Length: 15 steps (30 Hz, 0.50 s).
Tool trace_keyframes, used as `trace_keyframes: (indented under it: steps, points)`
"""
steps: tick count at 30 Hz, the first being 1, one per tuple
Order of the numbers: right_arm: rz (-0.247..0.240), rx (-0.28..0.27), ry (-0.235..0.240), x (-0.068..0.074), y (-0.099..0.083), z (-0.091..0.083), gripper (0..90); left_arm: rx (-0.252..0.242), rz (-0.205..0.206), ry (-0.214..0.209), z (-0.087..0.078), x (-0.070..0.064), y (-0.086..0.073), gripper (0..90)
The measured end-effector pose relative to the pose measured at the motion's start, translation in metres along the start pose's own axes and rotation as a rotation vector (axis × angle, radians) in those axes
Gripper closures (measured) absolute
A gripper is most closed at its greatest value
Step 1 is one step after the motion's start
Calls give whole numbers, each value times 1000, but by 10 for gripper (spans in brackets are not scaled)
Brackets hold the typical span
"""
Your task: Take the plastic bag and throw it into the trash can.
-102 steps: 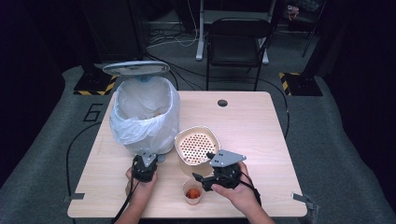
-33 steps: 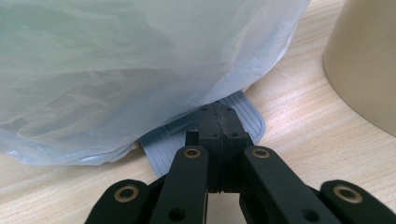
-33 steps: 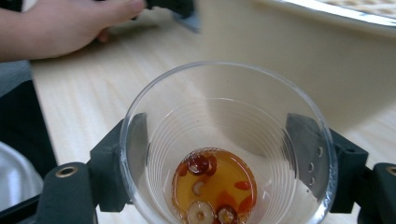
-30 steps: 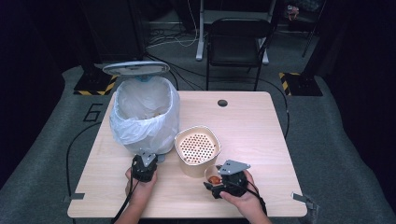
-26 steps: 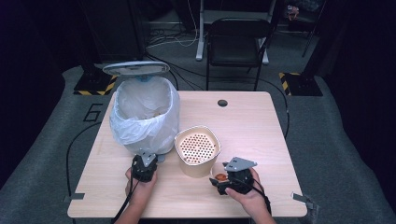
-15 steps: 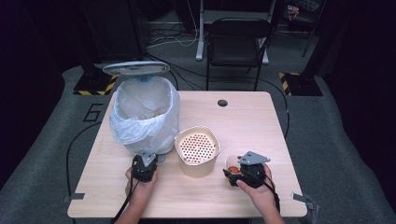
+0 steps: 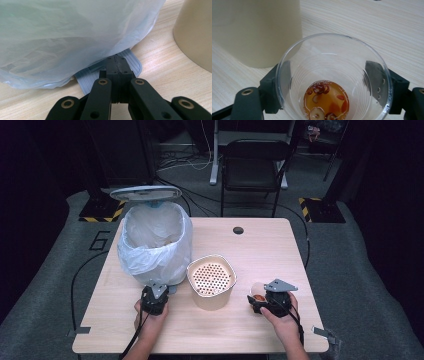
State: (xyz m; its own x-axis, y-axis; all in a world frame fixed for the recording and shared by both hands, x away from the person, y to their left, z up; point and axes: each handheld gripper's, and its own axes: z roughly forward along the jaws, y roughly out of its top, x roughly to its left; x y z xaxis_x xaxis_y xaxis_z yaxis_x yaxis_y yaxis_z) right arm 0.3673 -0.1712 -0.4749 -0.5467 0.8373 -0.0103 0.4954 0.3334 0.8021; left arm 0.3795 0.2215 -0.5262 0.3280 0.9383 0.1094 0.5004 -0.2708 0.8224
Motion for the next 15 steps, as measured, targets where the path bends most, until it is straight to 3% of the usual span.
trace_keyframes:
  steps: [10,15]
  points:
    - [35,-5,-12,-10,-5,3,202,-1,-1,-1,0,0,0,900]
    - [46,-4,-28,-11,-6,3,135,-1,2,1,0,0,0,900]
